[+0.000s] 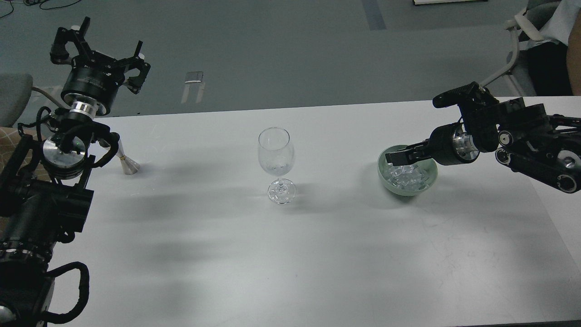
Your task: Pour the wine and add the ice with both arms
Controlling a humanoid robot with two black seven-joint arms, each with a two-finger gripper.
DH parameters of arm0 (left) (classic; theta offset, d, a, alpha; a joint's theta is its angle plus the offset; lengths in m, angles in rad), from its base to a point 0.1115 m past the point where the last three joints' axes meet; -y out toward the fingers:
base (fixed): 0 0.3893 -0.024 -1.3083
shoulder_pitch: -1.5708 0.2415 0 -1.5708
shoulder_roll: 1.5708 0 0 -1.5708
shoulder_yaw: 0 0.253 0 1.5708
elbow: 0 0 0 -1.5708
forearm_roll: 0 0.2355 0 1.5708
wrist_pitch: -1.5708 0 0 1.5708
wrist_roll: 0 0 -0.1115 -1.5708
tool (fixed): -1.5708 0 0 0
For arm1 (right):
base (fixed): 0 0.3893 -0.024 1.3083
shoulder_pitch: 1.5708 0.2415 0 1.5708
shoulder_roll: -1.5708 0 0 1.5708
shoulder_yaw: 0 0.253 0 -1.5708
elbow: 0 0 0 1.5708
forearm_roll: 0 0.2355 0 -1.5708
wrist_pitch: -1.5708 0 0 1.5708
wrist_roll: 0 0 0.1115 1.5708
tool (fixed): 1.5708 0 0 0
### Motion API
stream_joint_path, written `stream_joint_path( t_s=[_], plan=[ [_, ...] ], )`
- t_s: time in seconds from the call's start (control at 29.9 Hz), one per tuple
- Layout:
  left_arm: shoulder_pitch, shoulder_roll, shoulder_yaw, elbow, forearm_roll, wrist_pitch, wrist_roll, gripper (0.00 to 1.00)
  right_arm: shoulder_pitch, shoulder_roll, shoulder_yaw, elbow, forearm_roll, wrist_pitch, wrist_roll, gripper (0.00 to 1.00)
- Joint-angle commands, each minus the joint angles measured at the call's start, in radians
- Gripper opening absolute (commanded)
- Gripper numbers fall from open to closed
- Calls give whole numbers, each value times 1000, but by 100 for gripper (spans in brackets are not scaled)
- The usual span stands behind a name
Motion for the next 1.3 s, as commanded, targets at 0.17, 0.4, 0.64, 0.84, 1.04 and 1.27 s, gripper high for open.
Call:
stream_joint_path(
  t_s=[0.17, 0.4, 0.64, 0.84, 1.04, 1.27],
  plan=[
    [4, -16, 3, -2, 1, -2, -5, 98, -29, -13, 1, 10, -3, -24, -1, 79],
    [8, -24, 4, -2, 1, -2, -5, 98, -43, -13, -1, 8, -3, -38, -4, 85],
    [21, -41, 3, -2, 1, -18, -8, 98, -65, -7, -1, 7, -15, -54, -10, 80],
    [24, -42, 3, -2, 1, -18, -7, 98, -88, -2, -1, 8, -52, -54, -17, 79],
    [25, -41, 4, -2, 1, -18, -7, 98, -89, 22, -1, -10, -61, -61, -27, 74],
    [25, -41, 15, 2, 2, -10, -8, 98, -95, 42, -1, -22, -61, -97, -29, 71]
  ],
)
